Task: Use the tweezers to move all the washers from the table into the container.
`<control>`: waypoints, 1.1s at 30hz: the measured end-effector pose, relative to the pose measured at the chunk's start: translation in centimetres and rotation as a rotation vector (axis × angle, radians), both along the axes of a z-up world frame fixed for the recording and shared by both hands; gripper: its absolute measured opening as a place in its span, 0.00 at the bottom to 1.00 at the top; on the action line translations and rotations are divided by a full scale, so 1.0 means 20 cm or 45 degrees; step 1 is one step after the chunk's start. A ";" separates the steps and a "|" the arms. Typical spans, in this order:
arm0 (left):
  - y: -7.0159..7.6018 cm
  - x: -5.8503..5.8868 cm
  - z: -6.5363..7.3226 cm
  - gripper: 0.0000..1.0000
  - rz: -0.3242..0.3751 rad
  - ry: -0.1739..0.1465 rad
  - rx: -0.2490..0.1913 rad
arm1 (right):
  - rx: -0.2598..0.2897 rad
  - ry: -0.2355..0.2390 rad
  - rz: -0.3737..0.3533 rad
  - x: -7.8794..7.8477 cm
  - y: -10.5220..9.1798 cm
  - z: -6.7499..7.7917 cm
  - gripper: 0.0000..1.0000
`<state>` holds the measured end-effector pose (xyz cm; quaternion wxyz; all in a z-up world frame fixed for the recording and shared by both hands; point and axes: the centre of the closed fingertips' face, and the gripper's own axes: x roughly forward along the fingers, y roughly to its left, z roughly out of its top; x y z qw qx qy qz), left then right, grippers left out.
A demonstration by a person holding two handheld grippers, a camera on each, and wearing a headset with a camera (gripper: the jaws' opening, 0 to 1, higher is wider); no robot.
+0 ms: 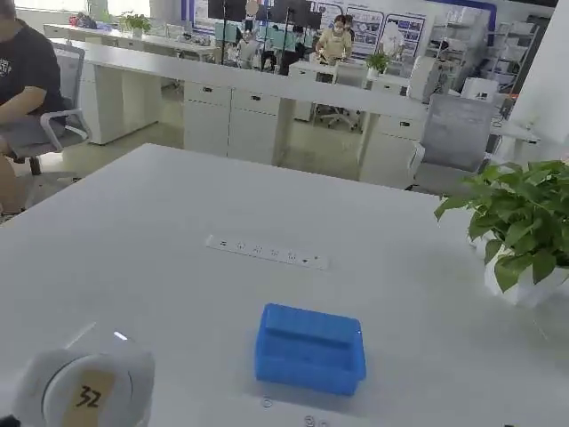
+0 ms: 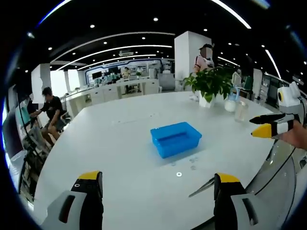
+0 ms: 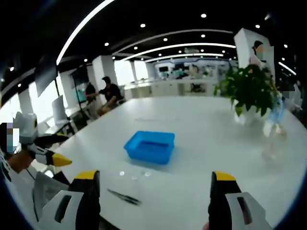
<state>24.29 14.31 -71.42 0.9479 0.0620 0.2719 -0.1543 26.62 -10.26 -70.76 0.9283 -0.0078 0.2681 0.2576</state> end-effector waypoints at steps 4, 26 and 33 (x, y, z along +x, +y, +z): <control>0.00 0.00 0.00 0.99 -0.001 0.003 0.002 | 0.004 -0.001 -0.006 0.00 -0.01 0.00 0.95; 0.00 0.00 -0.02 0.99 -0.017 0.022 0.013 | -0.011 0.004 -0.004 0.00 -0.01 -0.01 0.95; 0.00 0.00 -0.02 0.99 -0.015 0.026 0.014 | -0.010 0.008 -0.002 0.00 -0.01 -0.02 0.96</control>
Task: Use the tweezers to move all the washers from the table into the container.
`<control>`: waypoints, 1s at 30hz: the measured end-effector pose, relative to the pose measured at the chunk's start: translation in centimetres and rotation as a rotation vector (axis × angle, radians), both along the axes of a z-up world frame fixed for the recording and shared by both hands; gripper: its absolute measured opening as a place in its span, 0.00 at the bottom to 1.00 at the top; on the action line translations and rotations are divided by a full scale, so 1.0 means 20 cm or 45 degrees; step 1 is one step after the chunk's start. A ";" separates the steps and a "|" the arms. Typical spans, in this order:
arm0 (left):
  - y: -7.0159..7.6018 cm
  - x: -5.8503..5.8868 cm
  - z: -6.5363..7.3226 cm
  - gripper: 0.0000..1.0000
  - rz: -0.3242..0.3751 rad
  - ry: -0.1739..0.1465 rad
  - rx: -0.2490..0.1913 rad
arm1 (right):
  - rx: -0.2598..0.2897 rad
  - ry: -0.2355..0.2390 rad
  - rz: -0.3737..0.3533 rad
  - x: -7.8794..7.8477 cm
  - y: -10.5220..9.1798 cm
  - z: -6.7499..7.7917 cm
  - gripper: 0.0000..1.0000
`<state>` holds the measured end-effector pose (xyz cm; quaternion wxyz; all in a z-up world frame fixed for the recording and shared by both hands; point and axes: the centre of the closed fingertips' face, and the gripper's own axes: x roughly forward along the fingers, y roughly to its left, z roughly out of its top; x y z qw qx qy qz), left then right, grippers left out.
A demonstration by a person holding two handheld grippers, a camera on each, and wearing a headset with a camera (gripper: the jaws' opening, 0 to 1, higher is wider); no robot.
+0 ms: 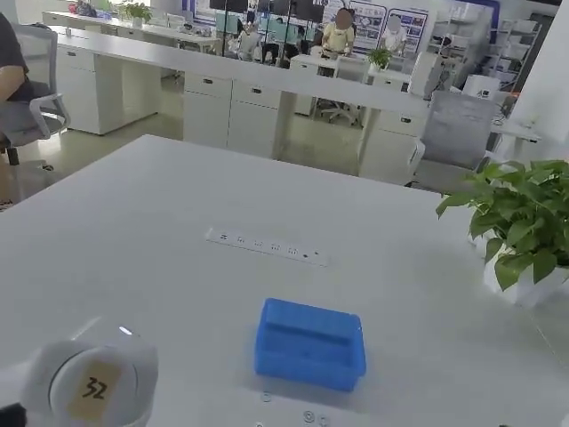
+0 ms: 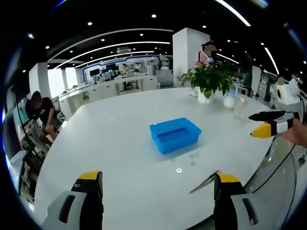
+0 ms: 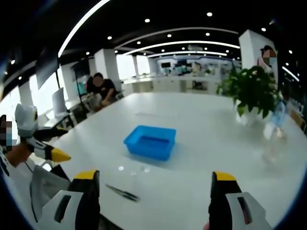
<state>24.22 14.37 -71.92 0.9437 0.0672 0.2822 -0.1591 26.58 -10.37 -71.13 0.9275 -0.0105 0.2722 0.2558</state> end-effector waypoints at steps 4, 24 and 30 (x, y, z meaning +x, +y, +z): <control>-0.01 0.00 -0.01 0.99 -0.007 0.005 0.003 | 0.008 0.005 -0.007 0.00 0.00 -0.01 0.96; -0.12 -0.04 -0.12 0.75 -0.191 0.113 0.012 | -0.045 0.018 -0.012 -0.01 -0.01 -0.04 0.95; -0.21 -0.07 -0.20 0.48 -0.459 0.172 0.076 | -0.048 0.047 -0.010 -0.02 -0.01 -0.08 0.95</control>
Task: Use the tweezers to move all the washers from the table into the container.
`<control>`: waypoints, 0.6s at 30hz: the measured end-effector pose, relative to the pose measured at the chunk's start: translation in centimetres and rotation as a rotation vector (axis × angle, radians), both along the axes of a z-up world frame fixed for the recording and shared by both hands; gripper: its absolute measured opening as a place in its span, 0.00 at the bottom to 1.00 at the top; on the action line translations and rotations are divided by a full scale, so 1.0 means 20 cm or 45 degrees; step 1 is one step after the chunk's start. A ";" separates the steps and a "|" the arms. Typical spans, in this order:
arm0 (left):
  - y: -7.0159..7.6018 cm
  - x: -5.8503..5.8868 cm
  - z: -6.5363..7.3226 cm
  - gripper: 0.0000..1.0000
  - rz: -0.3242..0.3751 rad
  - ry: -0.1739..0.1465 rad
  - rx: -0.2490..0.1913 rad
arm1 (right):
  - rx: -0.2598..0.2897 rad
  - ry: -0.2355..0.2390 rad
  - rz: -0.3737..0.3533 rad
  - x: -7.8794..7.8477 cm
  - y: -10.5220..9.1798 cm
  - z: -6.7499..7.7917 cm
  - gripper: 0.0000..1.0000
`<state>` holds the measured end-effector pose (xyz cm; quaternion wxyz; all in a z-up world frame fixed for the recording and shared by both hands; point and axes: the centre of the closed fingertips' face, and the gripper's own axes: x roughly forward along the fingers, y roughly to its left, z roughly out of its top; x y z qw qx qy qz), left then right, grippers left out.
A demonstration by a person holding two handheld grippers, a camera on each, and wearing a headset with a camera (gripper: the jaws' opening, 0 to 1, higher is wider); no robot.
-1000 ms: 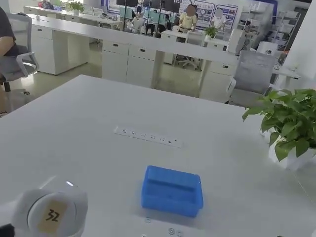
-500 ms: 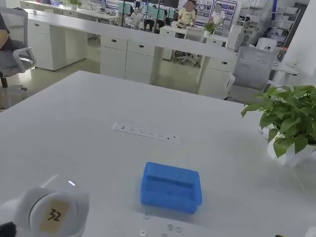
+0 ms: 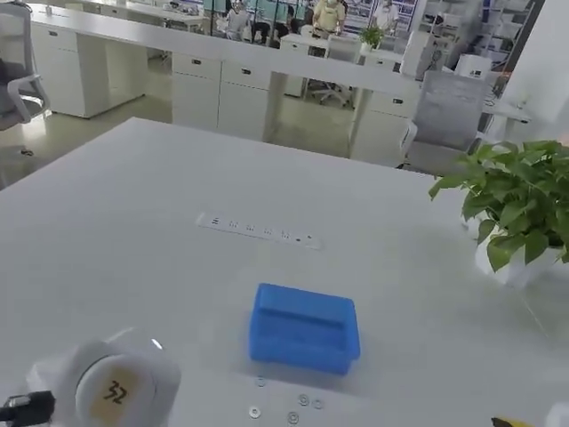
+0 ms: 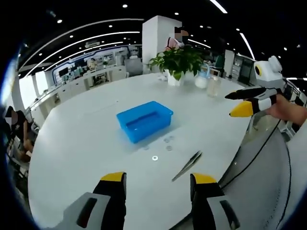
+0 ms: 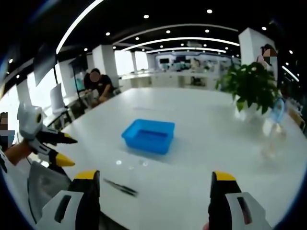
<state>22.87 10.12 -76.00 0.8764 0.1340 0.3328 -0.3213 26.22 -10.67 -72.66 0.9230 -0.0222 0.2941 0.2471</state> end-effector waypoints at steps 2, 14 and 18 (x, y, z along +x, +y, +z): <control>-0.01 0.00 -0.03 0.36 -0.051 0.012 0.037 | -0.009 0.002 -0.002 0.00 0.00 0.00 0.95; -0.13 0.01 -0.20 0.16 -0.355 0.123 0.120 | -0.025 0.033 0.005 0.02 0.00 -0.02 0.95; -0.17 0.01 -0.25 0.11 -0.425 0.133 0.128 | -0.025 0.049 0.007 0.02 0.01 -0.04 0.95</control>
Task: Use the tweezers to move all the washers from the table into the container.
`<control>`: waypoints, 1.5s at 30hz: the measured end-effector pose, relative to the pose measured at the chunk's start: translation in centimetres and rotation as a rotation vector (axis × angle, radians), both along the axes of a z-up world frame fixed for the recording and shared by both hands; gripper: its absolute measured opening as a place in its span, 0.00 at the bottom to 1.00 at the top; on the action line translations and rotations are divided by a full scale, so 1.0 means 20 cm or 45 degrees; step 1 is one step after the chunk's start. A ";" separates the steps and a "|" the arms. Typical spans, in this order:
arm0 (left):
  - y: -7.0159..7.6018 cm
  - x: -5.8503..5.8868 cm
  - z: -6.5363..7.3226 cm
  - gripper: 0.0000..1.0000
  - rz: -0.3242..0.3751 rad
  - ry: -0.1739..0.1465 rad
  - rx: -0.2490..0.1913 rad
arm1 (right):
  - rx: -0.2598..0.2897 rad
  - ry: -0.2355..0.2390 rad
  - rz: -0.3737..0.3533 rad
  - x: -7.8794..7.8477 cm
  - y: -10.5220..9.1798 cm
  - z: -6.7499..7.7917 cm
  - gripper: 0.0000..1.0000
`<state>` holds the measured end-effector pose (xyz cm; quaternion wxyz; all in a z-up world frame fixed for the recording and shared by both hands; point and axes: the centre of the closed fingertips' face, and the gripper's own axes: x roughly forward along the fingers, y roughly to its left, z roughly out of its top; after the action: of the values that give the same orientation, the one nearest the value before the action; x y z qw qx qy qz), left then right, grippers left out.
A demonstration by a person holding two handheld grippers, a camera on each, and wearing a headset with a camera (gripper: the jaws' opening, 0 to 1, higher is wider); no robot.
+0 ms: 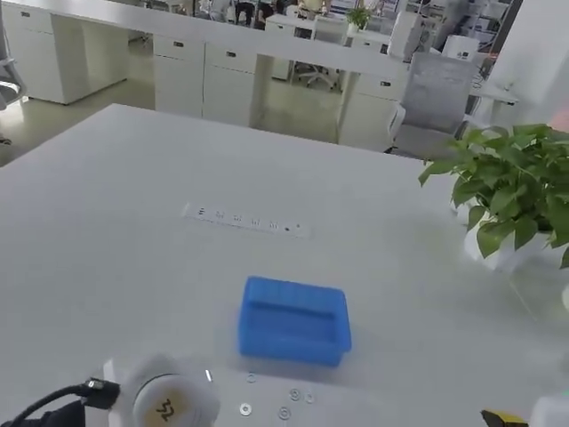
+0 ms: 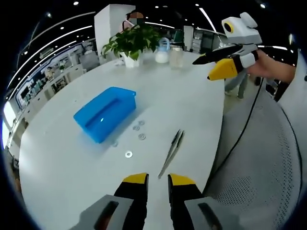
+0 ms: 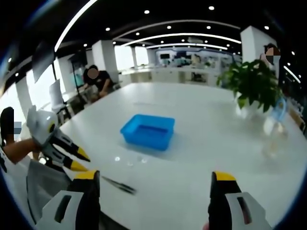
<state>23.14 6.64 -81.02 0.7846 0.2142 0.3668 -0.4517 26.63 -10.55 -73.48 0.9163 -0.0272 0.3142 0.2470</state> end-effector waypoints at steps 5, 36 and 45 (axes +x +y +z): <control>-0.03 0.02 -0.08 0.00 -0.083 -0.006 0.046 | 0.000 0.016 0.015 -0.01 0.01 -0.02 0.96; -0.06 -0.02 -0.15 0.00 -0.217 0.095 0.093 | -0.011 0.049 0.177 -0.06 0.17 -0.06 0.84; -0.14 -0.01 0.13 0.00 -0.224 -0.006 -0.004 | -0.076 0.067 0.473 -0.20 0.39 -0.14 0.52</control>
<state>22.88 3.85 -78.35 0.7430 0.2454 0.3440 -0.5191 22.65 -2.79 -76.22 0.8452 -0.1056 0.3348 0.4031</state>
